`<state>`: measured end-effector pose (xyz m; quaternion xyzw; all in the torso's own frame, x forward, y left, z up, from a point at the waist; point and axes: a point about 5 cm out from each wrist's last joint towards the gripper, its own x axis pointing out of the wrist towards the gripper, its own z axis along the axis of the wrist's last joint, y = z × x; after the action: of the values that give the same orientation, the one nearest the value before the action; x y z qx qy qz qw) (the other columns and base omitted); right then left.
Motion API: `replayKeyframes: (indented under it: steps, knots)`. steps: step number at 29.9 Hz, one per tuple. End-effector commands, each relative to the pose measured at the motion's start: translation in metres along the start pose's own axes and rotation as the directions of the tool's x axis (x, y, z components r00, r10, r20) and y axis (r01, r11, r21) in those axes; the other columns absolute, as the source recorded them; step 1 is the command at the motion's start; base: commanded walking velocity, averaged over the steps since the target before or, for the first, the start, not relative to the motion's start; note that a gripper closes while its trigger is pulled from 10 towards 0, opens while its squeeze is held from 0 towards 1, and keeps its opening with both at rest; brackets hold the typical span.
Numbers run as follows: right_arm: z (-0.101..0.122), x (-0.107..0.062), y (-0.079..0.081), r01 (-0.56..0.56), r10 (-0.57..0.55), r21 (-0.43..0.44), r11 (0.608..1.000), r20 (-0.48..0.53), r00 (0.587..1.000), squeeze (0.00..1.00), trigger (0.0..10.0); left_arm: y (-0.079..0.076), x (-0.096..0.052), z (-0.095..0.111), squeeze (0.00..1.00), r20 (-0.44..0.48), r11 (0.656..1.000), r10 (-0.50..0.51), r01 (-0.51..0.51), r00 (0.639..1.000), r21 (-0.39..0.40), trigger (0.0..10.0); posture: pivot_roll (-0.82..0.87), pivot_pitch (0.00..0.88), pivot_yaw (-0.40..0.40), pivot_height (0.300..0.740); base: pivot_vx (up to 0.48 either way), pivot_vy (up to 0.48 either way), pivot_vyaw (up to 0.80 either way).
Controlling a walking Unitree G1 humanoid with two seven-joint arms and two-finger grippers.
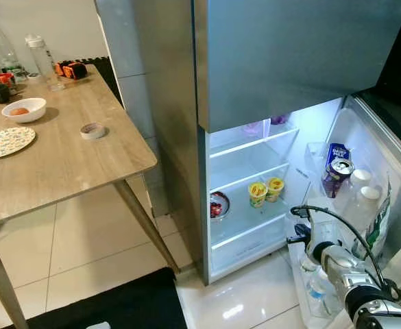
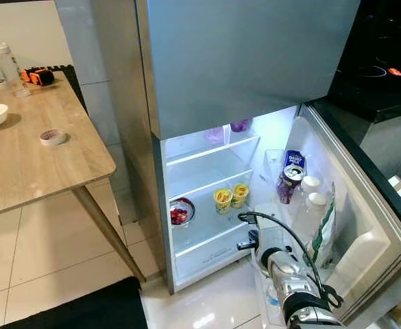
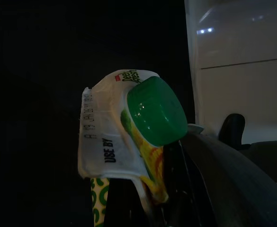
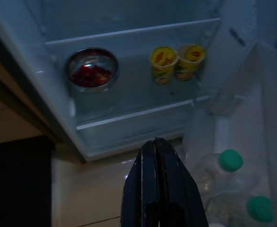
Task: Restocking fridge
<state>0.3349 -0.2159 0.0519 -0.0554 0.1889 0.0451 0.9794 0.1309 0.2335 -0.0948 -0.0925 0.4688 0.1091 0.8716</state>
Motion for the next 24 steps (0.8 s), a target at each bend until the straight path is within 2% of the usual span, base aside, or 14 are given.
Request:
replayKeyframes:
  steps: [1,4,5,6,7,9,13,14,15,16,17,19,24]
  knots:
    - [-0.002,-0.002,-0.011,0.062,-0.062,-0.010,0.998,-0.032,0.998,0.00,10.0,0.001,-0.001,-0.005,0.00,-0.012,1.000,0.004,-0.004,1.000,-0.002,10.0,-0.05,0.023,0.001,0.740,0.000,0.000,0.00]
    - [-0.003,-0.006,-0.027,0.145,-0.146,-0.021,0.989,-0.057,0.988,0.00,10.0,0.001,-0.001,-0.005,0.00,-0.012,1.000,0.005,-0.005,1.000,-0.001,10.0,-0.05,0.023,0.001,0.740,0.000,0.000,0.00]
    - [-0.003,-0.006,-0.027,0.145,-0.146,-0.021,0.989,-0.057,0.988,0.00,10.0,0.001,-0.001,-0.005,0.00,-0.012,1.000,0.005,-0.005,1.000,-0.001,10.0,-0.05,0.023,0.001,0.740,0.000,0.000,0.00]
    - [-0.003,-0.009,-0.042,0.218,-0.219,-0.027,0.976,-0.067,0.973,0.00,10.0,0.001,-0.001,-0.005,0.00,-0.011,1.000,0.006,-0.006,1.000,-0.001,10.0,-0.05,0.023,0.001,0.740,0.000,0.000,0.00]
    - [-0.003,-0.009,-0.042,0.218,-0.219,-0.027,0.976,-0.067,0.973,0.00,10.0,0.001,-0.001,-0.005,0.00,-0.011,1.000,0.006,-0.006,1.000,-0.001,10.0,-0.05,0.023,0.001,0.740,0.000,0.000,0.00]
    - [0.000,-0.014,-0.057,0.283,-0.284,-0.024,0.959,-0.069,0.956,0.00,10.0,0.002,-0.001,-0.005,0.00,-0.011,1.000,0.008,-0.008,1.000,-0.001,10.0,-0.05,0.023,0.001,0.740,0.000,0.000,0.00]
    - [0.010,-0.028,-0.096,0.429,-0.429,-0.001,0.903,-0.043,0.902,0.00,10.0,0.003,-0.002,-0.005,0.00,-0.012,1.000,0.012,-0.012,1.000,-0.002,10.0,-0.04,0.028,0.006,0.740,0.000,0.000,0.00]
    - [0.010,-0.028,-0.096,0.429,-0.429,-0.001,0.903,-0.043,0.902,0.00,10.0,0.003,-0.002,-0.005,0.00,-0.012,1.000,0.012,-0.012,1.000,-0.002,10.0,-0.04,0.028,0.006,0.740,0.000,0.000,0.00]
    - [0.012,-0.034,-0.108,0.473,-0.472,0.003,0.881,-0.037,0.881,0.00,10.0,0.004,-0.002,-0.006,0.00,-0.012,1.000,0.013,-0.013,1.000,-0.002,10.0,-0.04,0.028,0.006,0.740,0.000,0.000,0.00]
    - [0.015,-0.043,-0.126,0.539,-0.538,0.007,0.843,-0.033,0.842,0.00,10.0,0.005,-0.002,-0.006,0.00,-0.012,1.000,0.015,-0.016,1.000,-0.002,10.0,-0.04,0.028,0.006,0.740,0.000,0.000,0.00]
    - [0.015,-0.043,-0.126,0.539,-0.538,0.007,0.843,-0.033,0.842,0.00,10.0,0.005,-0.002,-0.006,0.00,-0.012,1.000,0.015,-0.016,1.000,-0.002,10.0,-0.04,0.028,0.006,0.740,0.000,0.000,0.00]
    - [0.017,-0.052,-0.140,0.594,-0.593,0.011,0.805,-0.033,0.804,0.00,10.0,0.006,-0.002,-0.006,0.00,-0.012,1.000,0.017,-0.017,1.000,-0.001,10.0,-0.04,0.028,0.006,0.740,0.000,0.000,0.00]
    - [0.016,-0.062,-0.153,0.634,-0.633,0.032,0.773,-0.040,0.773,0.00,10.0,0.007,-0.003,-0.005,0.00,-0.011,1.000,0.019,-0.019,1.000,-0.001,10.0,-0.04,0.028,0.007,0.740,0.000,0.000,0.00]
